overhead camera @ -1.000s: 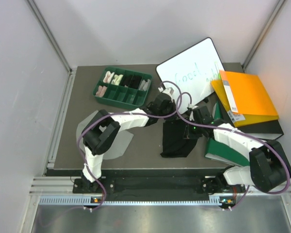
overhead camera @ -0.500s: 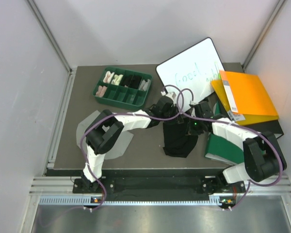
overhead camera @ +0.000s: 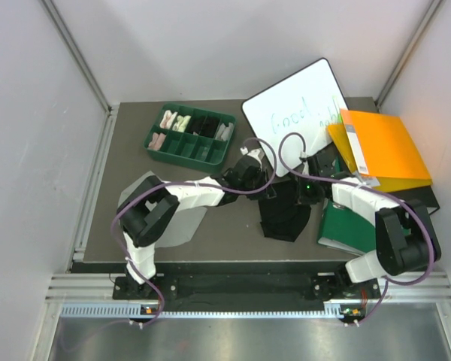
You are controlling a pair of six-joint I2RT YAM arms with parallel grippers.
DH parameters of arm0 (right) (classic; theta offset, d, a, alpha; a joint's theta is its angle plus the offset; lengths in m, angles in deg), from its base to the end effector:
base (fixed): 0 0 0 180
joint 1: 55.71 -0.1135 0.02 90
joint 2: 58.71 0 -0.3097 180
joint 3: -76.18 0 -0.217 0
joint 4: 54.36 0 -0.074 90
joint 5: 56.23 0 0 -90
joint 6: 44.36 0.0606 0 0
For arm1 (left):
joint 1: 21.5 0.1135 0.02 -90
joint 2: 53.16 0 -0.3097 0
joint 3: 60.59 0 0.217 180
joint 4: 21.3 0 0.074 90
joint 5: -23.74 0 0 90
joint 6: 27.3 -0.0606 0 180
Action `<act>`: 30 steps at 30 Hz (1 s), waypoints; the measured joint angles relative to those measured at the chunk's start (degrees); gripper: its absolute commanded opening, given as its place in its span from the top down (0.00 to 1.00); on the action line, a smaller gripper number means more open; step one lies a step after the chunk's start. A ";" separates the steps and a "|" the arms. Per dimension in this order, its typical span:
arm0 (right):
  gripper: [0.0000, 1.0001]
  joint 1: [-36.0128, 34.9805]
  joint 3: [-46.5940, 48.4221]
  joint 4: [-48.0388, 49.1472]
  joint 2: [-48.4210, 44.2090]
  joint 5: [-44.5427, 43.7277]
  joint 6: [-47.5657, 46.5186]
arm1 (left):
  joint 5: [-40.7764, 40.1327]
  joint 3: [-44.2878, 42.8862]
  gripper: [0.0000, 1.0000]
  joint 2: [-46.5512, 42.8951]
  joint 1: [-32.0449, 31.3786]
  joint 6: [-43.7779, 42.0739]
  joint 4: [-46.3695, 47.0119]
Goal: Roll the underwear
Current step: Fold the underwear at the center of the board.
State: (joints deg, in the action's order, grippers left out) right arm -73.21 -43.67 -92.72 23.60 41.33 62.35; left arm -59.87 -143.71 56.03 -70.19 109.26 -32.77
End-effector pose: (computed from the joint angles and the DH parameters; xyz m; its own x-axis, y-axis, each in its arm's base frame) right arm 0.2317 0.0814 0.2218 -0.8986 0.0155 -0.4384 -0.1059 0.9621 0.2512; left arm 0.2743 -0.3223 0.2288 -0.8609 -0.1135 -0.4960 0.2613 0.7378 -0.6224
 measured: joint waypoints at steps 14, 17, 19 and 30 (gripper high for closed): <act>1.00 1.66 3.32 -1.03 2.49 -0.13 -2.64 | 0.20 8.92 0.48 -8.55 -3.69 0.33 -3.15; 1.00 1.66 3.61 -1.29 2.95 -0.11 -2.80 | 0.24 11.04 0.47 -9.77 -4.63 1.66 -3.69; 1.00 1.66 3.61 -1.33 2.95 -0.02 -2.82 | 0.24 12.15 0.44 -10.34 -5.18 2.73 -3.74; 1.00 1.66 3.61 -1.31 2.95 0.83 -3.21 | -0.31 12.98 0.44 -10.45 -7.19 5.51 -4.00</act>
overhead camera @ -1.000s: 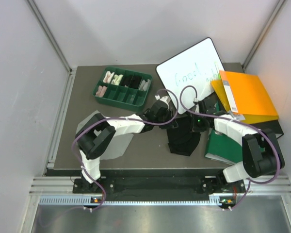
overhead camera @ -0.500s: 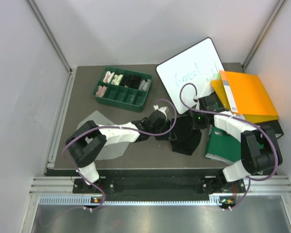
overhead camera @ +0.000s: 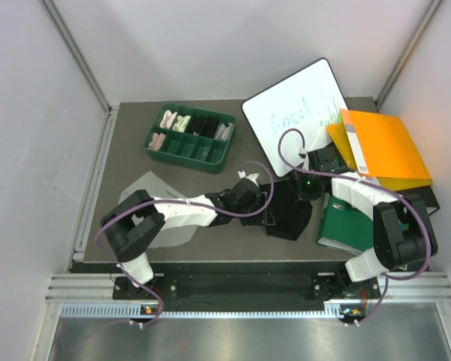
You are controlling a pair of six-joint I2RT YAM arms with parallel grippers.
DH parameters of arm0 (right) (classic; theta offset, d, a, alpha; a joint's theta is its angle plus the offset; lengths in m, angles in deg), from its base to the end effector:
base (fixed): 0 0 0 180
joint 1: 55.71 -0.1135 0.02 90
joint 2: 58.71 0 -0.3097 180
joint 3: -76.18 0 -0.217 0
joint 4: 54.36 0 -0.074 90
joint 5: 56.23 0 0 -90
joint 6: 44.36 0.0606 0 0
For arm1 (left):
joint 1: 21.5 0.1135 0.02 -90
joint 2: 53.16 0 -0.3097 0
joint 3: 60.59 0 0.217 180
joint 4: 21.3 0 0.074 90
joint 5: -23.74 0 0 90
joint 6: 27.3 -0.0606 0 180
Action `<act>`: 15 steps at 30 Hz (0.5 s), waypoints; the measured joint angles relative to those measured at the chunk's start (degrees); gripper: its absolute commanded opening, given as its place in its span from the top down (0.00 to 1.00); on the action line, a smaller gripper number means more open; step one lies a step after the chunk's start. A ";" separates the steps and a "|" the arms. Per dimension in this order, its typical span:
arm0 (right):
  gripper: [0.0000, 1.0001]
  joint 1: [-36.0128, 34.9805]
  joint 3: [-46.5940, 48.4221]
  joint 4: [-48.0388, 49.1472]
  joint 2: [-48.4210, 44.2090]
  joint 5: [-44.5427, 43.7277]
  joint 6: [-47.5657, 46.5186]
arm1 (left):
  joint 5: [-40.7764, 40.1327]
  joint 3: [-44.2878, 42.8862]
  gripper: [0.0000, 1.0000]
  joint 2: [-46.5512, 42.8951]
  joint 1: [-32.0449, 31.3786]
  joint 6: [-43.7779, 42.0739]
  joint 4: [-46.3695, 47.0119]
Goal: Roll the underwear
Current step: Fold the underwear at the center of the board.
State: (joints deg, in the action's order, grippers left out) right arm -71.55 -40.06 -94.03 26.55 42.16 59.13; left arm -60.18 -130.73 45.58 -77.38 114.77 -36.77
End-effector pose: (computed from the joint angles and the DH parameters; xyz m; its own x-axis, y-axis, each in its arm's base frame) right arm 0.2486 0.0797 0.2253 -0.8983 -0.0150 -0.4391 -0.1318 0.9626 0.2368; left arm 0.1933 -0.2967 0.2223 -0.9228 -0.0363 -0.3835 0.2245 0.7583 -0.6120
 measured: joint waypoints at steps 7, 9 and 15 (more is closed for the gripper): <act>1.00 0.00 0.00 0.07 0.00 0.59 0.00 | -0.83 0.20 0.51 0.02 -1.38 1.20 -0.28; 1.00 0.00 0.00 0.07 0.00 0.72 0.00 | -1.14 0.20 0.54 0.15 -1.73 1.46 -0.31; 1.00 0.00 0.00 0.13 0.00 1.01 0.02 | -2.36 0.09 0.58 0.68 -2.43 1.84 -0.79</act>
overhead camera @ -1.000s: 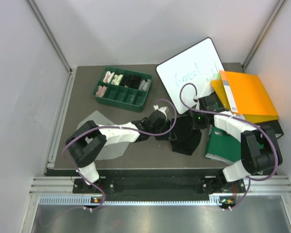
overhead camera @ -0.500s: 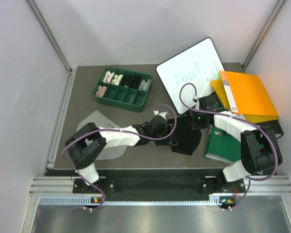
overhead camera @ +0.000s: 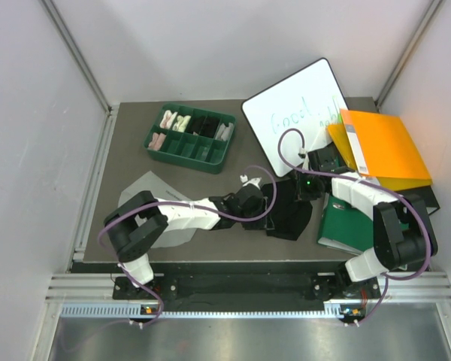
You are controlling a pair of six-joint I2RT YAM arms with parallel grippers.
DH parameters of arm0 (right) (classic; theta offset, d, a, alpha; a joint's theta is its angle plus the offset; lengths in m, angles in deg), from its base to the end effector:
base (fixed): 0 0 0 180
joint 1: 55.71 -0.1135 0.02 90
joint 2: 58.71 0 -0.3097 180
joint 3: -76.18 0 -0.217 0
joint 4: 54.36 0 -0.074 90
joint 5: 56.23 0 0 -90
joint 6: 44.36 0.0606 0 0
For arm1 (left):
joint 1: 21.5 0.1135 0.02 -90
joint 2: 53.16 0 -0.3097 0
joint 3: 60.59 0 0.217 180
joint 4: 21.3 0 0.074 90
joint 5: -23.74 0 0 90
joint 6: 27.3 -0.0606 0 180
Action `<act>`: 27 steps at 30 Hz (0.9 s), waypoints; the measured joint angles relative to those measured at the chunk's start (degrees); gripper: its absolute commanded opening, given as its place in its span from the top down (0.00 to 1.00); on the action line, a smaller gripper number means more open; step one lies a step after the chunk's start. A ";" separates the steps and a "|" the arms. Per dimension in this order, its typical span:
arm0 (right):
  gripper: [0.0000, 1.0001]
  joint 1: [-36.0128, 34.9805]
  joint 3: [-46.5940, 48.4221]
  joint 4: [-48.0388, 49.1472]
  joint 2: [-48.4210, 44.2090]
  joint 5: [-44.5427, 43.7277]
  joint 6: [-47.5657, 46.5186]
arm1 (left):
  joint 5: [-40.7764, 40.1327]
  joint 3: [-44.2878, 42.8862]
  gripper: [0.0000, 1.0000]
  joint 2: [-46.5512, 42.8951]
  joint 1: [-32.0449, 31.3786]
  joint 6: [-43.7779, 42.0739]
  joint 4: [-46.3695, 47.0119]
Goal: Roll the underwear
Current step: Fold the underwear at the center of the board.
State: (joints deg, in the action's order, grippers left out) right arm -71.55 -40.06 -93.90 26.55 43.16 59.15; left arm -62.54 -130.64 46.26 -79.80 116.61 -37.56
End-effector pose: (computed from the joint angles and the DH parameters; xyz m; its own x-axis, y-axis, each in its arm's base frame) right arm 0.2485 0.0808 0.2256 -0.8991 -0.0155 -0.4375 -0.1391 0.9577 0.2519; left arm 0.1826 -0.3031 0.2165 -0.9266 -0.0343 -0.3744 0.2106 0.7776 -0.5924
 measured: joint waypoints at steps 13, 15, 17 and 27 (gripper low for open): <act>1.00 0.00 0.00 0.11 0.00 1.03 0.00 | -5.44 -1.62 0.68 2.03 -2.71 -0.37 -5.62; 1.00 0.00 0.00 0.15 0.00 1.03 0.00 | -6.05 -1.92 0.70 2.38 -2.86 -0.57 -5.62; 1.00 0.00 0.00 0.17 0.00 1.03 0.00 | -6.58 -2.36 0.71 2.69 -3.13 -1.09 -5.60; 1.00 0.00 0.00 0.26 0.00 1.05 0.00 | -9.51 -3.45 1.00 3.63 -4.92 -3.10 -5.42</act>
State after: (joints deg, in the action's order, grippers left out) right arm -71.55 -40.06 -93.64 26.55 44.21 59.15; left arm -72.05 -134.09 49.89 -84.72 113.50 -42.98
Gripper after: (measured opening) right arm 0.008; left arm 0.018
